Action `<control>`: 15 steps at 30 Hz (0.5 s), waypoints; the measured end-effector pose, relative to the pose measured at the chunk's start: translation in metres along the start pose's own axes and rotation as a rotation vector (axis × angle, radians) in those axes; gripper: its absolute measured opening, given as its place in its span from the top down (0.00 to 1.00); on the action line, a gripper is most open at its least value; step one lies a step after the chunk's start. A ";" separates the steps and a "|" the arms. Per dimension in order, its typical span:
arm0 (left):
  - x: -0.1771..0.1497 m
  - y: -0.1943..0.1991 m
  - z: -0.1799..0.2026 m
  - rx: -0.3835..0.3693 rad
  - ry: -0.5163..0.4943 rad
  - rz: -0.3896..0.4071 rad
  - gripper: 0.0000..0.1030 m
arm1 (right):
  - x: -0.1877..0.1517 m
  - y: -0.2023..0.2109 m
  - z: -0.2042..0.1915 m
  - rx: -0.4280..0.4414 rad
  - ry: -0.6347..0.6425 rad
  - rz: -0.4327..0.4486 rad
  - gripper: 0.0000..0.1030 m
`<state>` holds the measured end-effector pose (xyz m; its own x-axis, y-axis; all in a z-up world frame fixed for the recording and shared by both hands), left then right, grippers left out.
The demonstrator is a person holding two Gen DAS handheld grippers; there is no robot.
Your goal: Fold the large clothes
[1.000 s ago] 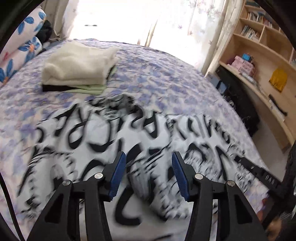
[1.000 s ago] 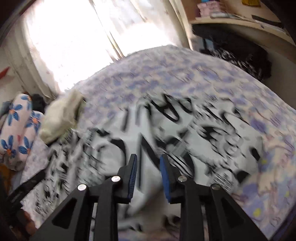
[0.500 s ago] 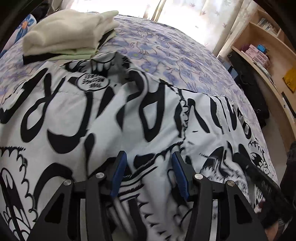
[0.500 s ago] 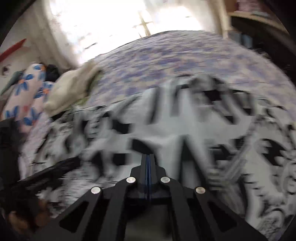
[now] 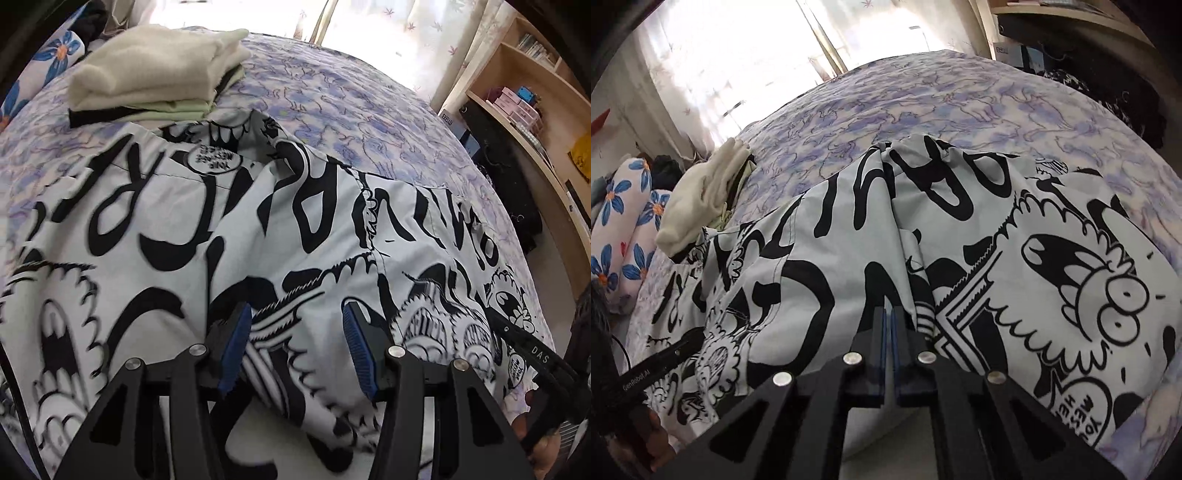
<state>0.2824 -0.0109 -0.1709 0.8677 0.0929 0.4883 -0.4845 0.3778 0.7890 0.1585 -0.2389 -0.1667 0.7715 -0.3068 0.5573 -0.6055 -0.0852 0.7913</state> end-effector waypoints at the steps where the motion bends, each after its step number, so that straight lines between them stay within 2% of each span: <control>1: -0.002 0.006 -0.001 0.002 0.002 0.004 0.52 | -0.001 0.004 0.001 0.006 -0.010 0.000 0.98; 15: -0.034 0.082 -0.011 0.020 0.020 0.050 0.50 | -0.032 0.053 -0.011 0.031 -0.001 -0.004 0.98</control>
<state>0.2142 0.0272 -0.1265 0.8444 0.1297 0.5198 -0.5291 0.3537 0.7713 0.1039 -0.2230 -0.1392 0.7738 -0.3073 0.5539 -0.6081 -0.1160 0.7853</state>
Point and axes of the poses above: each gripper's, at about its wrist camera, not at the fingertips, and y roughly against the way its jaws point, z to its right, x to its top, the point moved 7 cm from there along -y, roughly the way its jaws point, and after that the axes turned 3 degrees about -x, right-handed, at the moved point
